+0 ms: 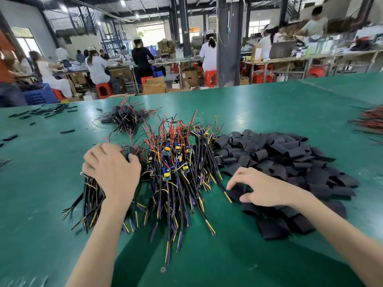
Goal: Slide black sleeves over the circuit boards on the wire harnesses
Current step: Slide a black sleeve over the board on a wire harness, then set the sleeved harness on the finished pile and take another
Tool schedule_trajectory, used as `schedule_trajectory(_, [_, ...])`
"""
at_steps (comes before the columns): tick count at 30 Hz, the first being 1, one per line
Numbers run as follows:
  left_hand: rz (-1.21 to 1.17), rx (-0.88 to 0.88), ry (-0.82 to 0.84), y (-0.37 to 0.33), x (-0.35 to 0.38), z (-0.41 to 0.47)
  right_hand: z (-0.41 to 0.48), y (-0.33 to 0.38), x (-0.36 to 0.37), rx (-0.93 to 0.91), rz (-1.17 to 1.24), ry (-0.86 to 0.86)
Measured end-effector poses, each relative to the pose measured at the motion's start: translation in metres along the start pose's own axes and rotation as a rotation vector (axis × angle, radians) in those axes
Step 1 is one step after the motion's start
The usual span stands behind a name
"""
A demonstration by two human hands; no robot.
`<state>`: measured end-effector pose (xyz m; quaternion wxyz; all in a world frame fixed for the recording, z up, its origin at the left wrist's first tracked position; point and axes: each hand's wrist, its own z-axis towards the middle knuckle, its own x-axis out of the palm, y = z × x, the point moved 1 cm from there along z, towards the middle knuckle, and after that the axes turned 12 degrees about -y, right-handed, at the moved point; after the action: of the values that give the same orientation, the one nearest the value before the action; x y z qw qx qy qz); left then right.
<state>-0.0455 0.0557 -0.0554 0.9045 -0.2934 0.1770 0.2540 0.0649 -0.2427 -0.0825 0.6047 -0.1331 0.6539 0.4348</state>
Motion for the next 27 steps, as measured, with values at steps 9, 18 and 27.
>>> schedule_trajectory(9, [-0.162,0.449,0.290,-0.107,0.041,-0.018,0.006,-0.008,0.008,-0.117,-0.230,-0.069])
schedule_trajectory(18, [0.033,0.276,0.541,-0.131,0.072,-0.013,0.005,-0.002,0.013,-0.171,-0.259,-0.190])
schedule_trajectory(27, [-0.154,0.109,0.583,-0.133,0.052,0.008,0.004,0.003,0.007,-0.125,-0.260,-0.215])
